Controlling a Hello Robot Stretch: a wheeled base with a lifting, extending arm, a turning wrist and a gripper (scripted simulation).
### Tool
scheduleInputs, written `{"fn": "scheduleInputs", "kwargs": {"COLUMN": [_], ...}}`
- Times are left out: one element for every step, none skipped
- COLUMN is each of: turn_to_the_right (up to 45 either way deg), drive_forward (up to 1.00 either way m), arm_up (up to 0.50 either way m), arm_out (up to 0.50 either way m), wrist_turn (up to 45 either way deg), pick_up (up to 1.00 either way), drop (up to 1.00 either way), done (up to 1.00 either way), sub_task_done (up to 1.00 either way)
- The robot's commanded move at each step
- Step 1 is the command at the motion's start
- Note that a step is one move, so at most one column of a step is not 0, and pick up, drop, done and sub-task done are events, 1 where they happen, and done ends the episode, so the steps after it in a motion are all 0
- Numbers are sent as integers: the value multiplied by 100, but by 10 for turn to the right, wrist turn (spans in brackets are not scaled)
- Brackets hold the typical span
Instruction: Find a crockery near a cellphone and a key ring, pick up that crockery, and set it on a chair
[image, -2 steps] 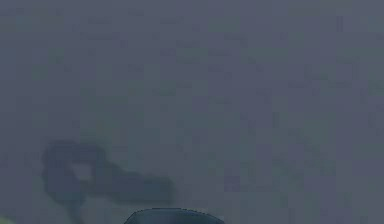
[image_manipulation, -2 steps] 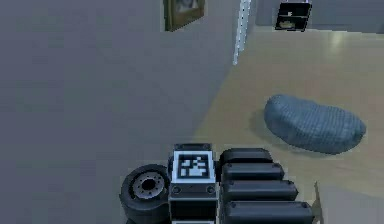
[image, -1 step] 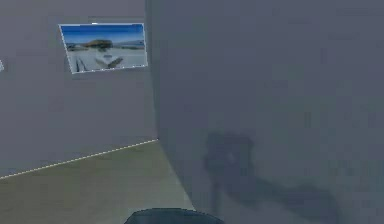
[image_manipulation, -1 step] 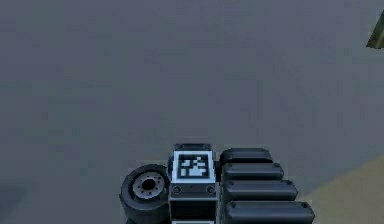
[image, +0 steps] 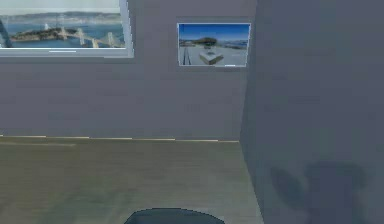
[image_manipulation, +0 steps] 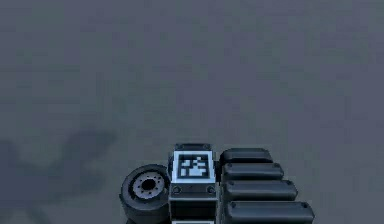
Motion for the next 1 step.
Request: {"fn": "scheduleInputs", "kwargs": {"turn_to_the_right": [0], "drive_forward": [30], "arm_up": [0], "arm_out": [0], "wrist_turn": [0], "pick_up": [0], "drop": [0], "done": [0], "sub_task_done": [0]}}
